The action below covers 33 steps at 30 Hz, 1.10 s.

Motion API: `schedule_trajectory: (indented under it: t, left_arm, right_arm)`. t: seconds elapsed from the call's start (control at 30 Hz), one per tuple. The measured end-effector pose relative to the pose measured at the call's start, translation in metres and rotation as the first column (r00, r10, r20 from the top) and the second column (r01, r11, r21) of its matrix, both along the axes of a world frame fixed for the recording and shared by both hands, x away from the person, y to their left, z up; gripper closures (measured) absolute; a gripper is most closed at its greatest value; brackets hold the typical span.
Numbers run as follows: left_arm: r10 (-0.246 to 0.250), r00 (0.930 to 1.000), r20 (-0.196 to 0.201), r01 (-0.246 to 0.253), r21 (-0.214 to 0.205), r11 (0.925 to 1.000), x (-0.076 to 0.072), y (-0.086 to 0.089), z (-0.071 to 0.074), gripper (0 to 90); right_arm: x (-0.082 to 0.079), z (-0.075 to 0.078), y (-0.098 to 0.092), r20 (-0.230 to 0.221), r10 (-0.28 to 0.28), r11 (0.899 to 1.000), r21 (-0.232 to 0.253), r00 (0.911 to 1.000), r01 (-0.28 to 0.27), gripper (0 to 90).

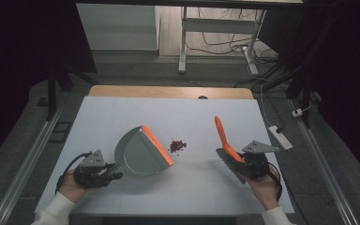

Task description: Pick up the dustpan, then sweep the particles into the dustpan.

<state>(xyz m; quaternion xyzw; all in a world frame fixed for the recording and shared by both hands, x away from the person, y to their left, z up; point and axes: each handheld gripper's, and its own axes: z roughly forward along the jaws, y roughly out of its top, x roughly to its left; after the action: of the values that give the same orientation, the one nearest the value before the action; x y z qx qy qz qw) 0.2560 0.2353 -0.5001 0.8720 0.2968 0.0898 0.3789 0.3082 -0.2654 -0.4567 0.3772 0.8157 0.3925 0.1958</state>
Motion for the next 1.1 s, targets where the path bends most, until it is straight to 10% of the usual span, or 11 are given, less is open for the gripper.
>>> schedule_trajectory:
  t: [1.1]
  left_arm:
    - [-0.016, 0.9959, -0.089, 0.026, 0.111, 0.9935, 0.013, -0.007, 0.004, 61.4]
  right_arm:
    - [0.014, 0.009, 0.025, 0.019, 0.032, 0.999, 0.020, 0.9993, -0.032, 70.4]
